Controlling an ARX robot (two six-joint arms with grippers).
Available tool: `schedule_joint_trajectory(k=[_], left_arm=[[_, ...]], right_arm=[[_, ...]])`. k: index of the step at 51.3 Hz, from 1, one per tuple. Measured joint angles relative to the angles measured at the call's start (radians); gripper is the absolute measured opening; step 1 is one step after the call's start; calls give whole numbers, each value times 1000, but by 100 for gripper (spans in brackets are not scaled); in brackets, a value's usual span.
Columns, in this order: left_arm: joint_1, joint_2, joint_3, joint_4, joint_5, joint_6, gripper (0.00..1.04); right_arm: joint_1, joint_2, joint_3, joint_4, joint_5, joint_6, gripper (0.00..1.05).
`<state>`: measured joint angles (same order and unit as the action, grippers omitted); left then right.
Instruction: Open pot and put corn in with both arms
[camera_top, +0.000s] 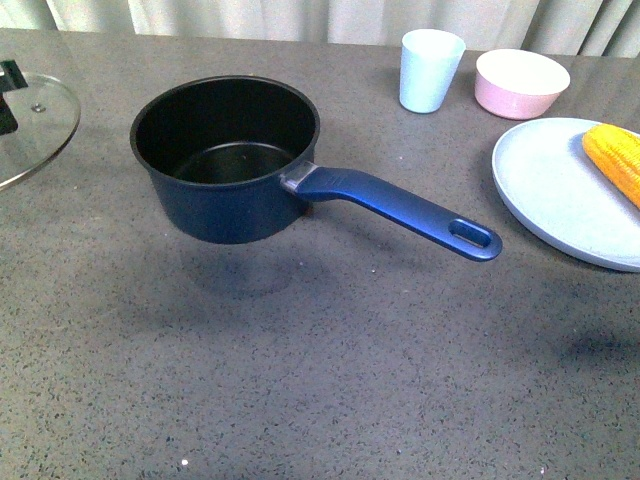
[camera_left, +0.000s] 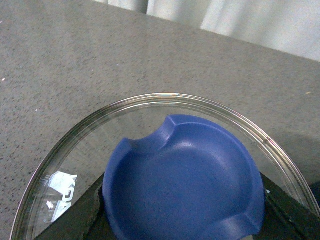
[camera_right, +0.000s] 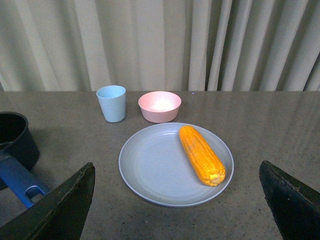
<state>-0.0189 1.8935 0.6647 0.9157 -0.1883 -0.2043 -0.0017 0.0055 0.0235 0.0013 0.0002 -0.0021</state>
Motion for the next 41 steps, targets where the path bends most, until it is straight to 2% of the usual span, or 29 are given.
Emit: schedule_joint_trajectory(k=[9, 20, 41], left_arm=[[14, 134, -24, 113, -15, -1, 57], [-11, 256, -27, 215, -32, -3, 57], [-53, 344, -8, 277, -59, 0, 57]], right_arm=[[0, 0, 0, 0, 0, 0, 96], [0, 0, 0, 0, 0, 0, 96], [0, 0, 0, 0, 0, 0, 96]])
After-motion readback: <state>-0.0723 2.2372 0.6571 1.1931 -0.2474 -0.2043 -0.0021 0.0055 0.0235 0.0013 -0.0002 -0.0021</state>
